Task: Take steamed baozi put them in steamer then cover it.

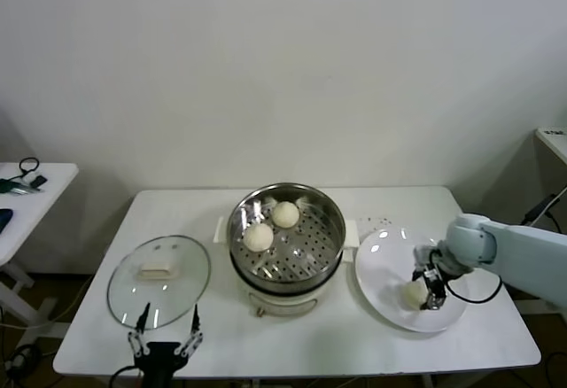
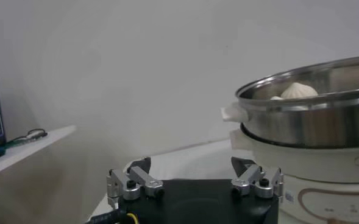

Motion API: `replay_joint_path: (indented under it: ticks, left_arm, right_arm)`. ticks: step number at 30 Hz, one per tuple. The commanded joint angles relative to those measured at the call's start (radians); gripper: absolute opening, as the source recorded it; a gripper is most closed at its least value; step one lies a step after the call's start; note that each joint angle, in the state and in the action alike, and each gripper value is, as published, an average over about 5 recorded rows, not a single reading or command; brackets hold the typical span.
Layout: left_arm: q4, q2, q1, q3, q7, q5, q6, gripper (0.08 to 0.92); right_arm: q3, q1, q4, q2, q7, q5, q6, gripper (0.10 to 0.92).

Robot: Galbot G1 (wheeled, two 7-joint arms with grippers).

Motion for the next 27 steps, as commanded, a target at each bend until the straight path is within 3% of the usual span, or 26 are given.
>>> replay_joint_path:
  ticks: [1,6,11,21,27]
  left_arm:
    - [-0.003,-0.002,0.002,0.003,-0.002,0.005,-0.001,0.823]
    - [-0.006,-0.002,0.004,0.009,-0.002,0.013,-0.001,0.823]
    - [-0.001,-0.002,0.004,0.014,-0.003,0.021,-0.003,0.823]
    - [-0.008,-0.003,0.011,0.015,-0.008,0.028,-0.008,0.823]
    - [-0.01,-0.006,0.014,0.007,-0.017,0.024,-0.012,0.823]
  right_arm:
    - [-0.142,0.293,0.023,0.019,-0.077,0.007,0.095,0.683]
    - [-0.331,0.665,-0.012,0.136,-0.157,0.033,0.338,0.687]
    - [-0.275,0.851,-0.026,0.29,-0.189,0.071,0.552,0.695]
    - [-0.078,0.772,0.232,0.479,-0.152,-0.009,0.68,0.701]
    - [-0.076,0.616,0.253,0.576,-0.127,-0.143,0.783,0.696]
